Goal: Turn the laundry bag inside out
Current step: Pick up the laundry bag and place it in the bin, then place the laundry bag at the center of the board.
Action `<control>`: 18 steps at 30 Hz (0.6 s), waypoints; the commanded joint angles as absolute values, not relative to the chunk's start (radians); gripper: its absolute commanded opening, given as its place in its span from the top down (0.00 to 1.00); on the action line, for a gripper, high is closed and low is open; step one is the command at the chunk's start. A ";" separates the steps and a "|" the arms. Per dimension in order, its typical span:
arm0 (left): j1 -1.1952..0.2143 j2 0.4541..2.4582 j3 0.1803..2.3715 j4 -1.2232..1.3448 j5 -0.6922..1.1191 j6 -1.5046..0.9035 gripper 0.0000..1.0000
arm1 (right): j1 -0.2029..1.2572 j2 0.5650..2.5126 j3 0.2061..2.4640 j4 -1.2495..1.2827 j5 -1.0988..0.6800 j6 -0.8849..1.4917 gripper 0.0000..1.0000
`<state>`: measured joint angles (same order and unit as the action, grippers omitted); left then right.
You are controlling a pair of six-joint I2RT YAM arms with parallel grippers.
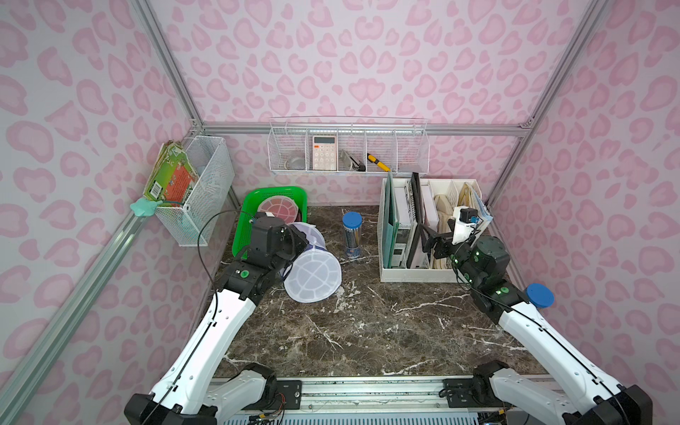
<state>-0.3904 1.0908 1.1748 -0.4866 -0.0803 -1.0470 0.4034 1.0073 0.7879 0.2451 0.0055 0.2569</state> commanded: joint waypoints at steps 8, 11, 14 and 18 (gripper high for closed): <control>-0.677 1.150 1.067 -0.477 -0.406 -1.547 1.00 | 0.466 0.974 0.760 0.253 0.013 0.195 0.00; -0.677 1.183 1.034 -0.467 -0.406 -1.590 1.00 | 0.481 0.969 0.754 0.241 0.009 0.181 0.00; -0.677 1.212 1.025 -0.498 -0.454 -1.610 1.00 | 0.483 0.980 0.762 0.221 -0.038 0.183 0.00; -0.651 1.241 1.014 -0.543 -0.511 -1.609 0.97 | 0.507 1.025 0.794 0.173 -0.162 0.167 0.00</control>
<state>-0.6693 1.2331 1.0210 -0.5011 -0.4423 -1.5925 0.4892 1.0012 0.7692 0.2092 -0.0544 0.1875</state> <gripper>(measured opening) 0.076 0.999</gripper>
